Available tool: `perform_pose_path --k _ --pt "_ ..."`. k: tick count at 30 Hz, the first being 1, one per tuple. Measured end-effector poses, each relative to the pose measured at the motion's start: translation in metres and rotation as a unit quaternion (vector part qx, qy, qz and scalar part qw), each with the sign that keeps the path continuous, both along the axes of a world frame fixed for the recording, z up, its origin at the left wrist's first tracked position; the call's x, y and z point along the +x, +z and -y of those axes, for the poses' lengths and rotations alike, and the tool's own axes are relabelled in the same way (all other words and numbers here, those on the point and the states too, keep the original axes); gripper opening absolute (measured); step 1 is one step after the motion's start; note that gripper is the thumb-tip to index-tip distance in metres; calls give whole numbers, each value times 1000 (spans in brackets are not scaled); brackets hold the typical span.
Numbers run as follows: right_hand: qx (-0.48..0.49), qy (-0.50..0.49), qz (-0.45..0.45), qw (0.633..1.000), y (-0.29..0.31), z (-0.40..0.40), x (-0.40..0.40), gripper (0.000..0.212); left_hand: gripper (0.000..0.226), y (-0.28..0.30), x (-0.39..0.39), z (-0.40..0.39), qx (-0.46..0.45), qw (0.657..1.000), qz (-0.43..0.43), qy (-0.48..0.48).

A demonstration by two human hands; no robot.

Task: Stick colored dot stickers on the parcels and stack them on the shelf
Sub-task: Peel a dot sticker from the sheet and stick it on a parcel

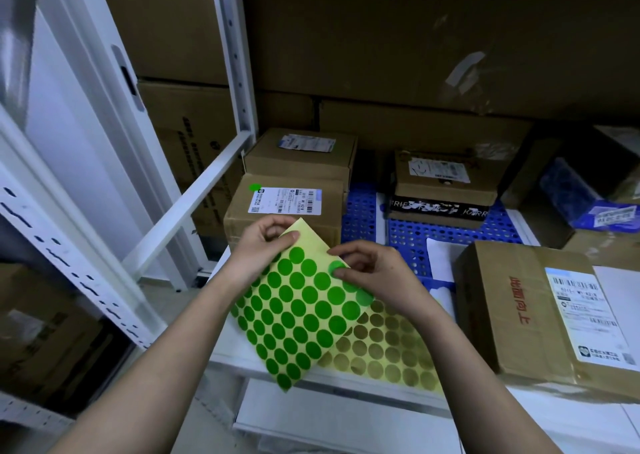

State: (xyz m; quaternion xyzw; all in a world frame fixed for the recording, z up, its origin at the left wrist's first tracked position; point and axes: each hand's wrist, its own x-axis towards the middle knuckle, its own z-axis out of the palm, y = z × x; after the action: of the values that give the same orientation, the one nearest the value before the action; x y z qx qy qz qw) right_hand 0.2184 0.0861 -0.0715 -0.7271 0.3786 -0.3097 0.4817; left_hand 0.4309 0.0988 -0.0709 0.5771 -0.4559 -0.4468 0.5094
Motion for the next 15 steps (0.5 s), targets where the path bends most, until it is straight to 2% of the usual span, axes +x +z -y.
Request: perform_pose_path --k 15 --pt "2 -65 33 997 -7 1 5 16 21 5 1 2 -45 995 89 23"
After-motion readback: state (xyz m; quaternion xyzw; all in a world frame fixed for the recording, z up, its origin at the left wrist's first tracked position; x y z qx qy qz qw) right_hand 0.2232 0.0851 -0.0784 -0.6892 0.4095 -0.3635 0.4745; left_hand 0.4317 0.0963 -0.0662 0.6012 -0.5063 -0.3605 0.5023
